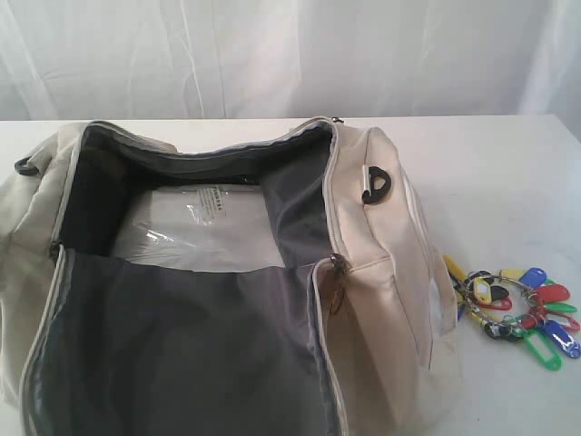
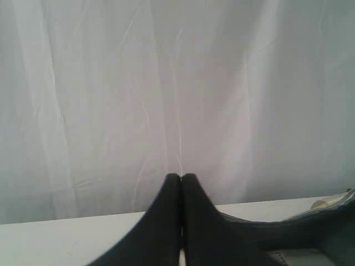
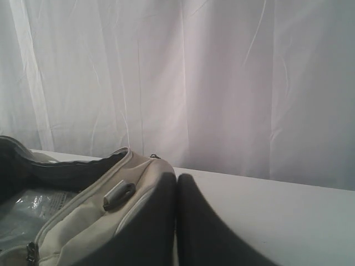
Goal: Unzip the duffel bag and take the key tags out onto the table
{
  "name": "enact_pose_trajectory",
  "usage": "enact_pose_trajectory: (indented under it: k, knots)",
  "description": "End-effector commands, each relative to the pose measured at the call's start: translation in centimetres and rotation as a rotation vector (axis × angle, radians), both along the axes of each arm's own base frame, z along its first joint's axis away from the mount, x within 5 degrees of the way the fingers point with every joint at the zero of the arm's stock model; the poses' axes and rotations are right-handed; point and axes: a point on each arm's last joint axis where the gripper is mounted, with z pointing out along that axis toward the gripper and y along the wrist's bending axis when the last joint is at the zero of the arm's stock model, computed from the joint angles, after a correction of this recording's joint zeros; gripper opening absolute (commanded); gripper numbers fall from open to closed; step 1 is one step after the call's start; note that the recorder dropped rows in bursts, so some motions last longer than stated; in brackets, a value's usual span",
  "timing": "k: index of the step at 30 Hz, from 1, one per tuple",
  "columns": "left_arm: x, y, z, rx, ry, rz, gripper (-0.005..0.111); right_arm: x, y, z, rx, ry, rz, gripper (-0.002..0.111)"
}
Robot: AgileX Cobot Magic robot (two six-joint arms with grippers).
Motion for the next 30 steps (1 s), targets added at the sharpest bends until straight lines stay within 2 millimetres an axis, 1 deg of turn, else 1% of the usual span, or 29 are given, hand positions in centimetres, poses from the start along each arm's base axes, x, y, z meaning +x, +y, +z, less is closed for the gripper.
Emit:
enact_pose_trajectory:
  k: [1, 4, 6, 8, 9, 11, 13, 15, 17, 20, 22, 23, 24, 25, 26, 27, 30]
  knots:
    - [-0.1, -0.3, -0.1, -0.001, -0.002, -0.037, 0.000, 0.0, -0.1, -0.2, -0.009, 0.000, -0.012, 0.000]
    - [-0.1, -0.5, -0.2, 0.015, -0.003, -0.057, 0.000, 0.0, -0.1, -0.2, -0.009, 0.000, -0.012, 0.000]
    - [0.1, -0.2, -0.7, 0.022, 0.013, -0.019, 0.000, 0.0, -0.1, -0.2, -0.009, 0.000, -0.012, 0.000]
    - [0.5, 0.1, -1.9, 0.007, 0.058, 0.027, 0.000, 0.0, -0.1, -0.2, -0.009, 0.000, -0.012, 0.000]
    - [0.7, 0.4, -2.6, -0.037, 0.097, 0.048, 0.000, 0.0, -0.1, -0.2, -0.015, -0.003, -0.013, 0.000]
    - [1.0, 0.7, -4.1, -0.059, 0.189, 0.086, 0.000, 0.0, -0.1, -0.2, -0.016, -0.004, -0.013, 0.000]
    - [1.0, 0.7, -4.9, -0.028, 0.253, 0.092, 0.000, 0.0, -0.1, -0.2, -0.016, -0.004, -0.013, 0.000]
    - [1.0, 0.6, -5.0, 0.057, 0.257, 0.088, 0.000, 0.0, -0.1, -0.2, -0.015, -0.003, -0.013, 0.000]
    - [1.0, 0.6, -5.1, 0.101, 0.257, 0.092, 0.000, 0.0, -0.1, -0.2, -0.015, -0.003, -0.013, 0.000]
    - [0.9, 1.2, -6.3, 0.095, 0.391, 0.151, 0.000, 0.0, -0.1, -0.2, -0.016, -0.004, -0.011, 0.000]
    - [0.8, 1.4, -6.8, 0.091, 0.443, 0.172, 0.000, 0.0, -0.1, -0.2, -0.016, -0.004, -0.011, 0.000]
    - [0.9, 1.2, -7.9, 0.114, 0.472, 0.150, 0.000, 0.0, -0.1, -0.2, -0.016, -0.004, -0.011, 0.000]
    - [0.9, 0.4, -9.4, 0.151, 0.510, 0.067, 0.000, 0.0, -0.1, -0.2, -0.016, -0.005, -0.009, 0.000]
    - [0.9, 0.0, -10.0, 0.162, 0.509, 0.023, 0.000, 0.0, -0.1, -0.2, -0.014, -0.004, -0.009, 0.000]
    - [1.0, -0.7, -11.3, 0.149, 0.476, -0.051, 0.000, 0.0, -0.1, -0.2, -0.014, -0.004, -0.011, 0.000]
    - [1.1, -0.8, -11.1, 0.105, 0.449, -0.061, 0.000, 0.0, -0.1, -0.2, -0.014, -0.003, -0.013, 0.000]
    - [1.1, -0.7, -11.1, 0.152, 0.433, -0.054, 0.000, 0.0, -0.1, -0.2, -0.014, -0.004, -0.011, 0.000]
